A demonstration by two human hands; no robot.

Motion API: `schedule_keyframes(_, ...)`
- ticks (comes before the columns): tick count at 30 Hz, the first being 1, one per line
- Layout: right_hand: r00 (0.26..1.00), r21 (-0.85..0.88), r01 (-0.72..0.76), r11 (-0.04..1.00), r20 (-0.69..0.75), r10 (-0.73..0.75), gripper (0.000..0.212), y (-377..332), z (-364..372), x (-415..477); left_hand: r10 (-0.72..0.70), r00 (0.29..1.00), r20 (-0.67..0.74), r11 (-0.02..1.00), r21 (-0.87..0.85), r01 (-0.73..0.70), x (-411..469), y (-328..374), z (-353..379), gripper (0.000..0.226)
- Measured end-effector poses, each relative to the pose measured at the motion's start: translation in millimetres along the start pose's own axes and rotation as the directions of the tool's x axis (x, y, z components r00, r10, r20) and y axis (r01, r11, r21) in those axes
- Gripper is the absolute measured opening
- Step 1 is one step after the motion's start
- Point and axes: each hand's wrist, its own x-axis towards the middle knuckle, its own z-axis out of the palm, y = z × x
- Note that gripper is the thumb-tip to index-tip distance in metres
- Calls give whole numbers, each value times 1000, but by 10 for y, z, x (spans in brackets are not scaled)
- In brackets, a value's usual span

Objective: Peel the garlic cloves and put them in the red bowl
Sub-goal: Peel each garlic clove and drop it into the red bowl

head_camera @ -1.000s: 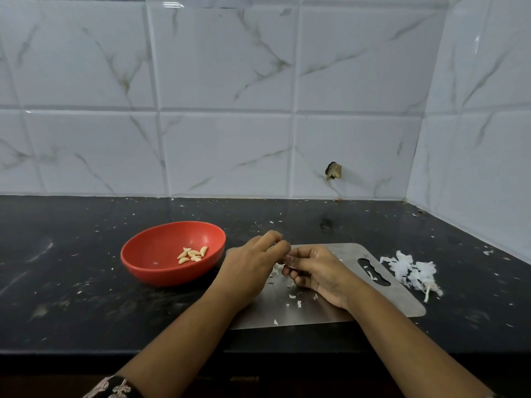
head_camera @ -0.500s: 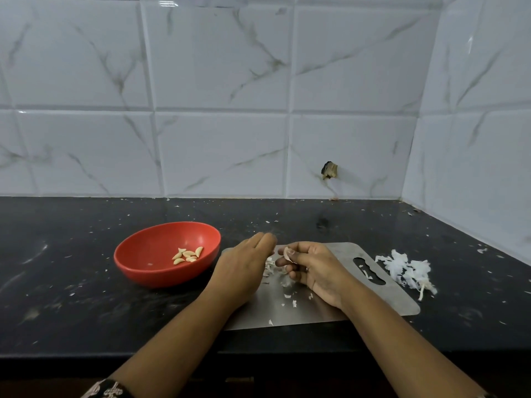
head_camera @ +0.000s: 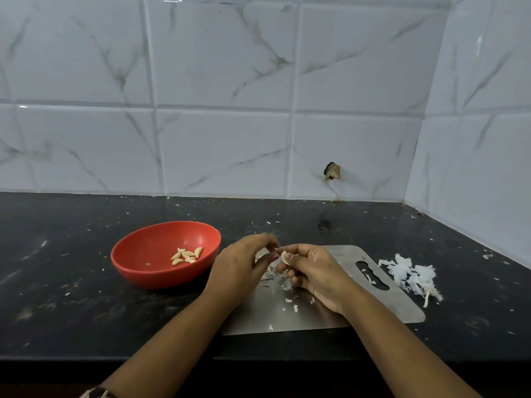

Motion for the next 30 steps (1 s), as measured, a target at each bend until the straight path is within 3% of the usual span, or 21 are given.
schedule_keyframes(6,999,-43,2,999,38,-1,14,6,-2,-3,-2,1000,28,988,-151,6,18,-41,21,14)
schedule_keyframes(13,999,-76,22,997,51,-18,16,23,-1,9,-50,999,4,978,-201,50,17,-24,-17,9)
schedule_keyframes(21,997,-107,69,992,42,-64,12,26,10,-21,-90,996,10,975,-204,90,27,-28,-4,24)
schedule_keyframes(30,996,-120,79,990,42,-74,14,34,19,-6,-97,995,-30,961,-263,86,21,-5,-9,12)
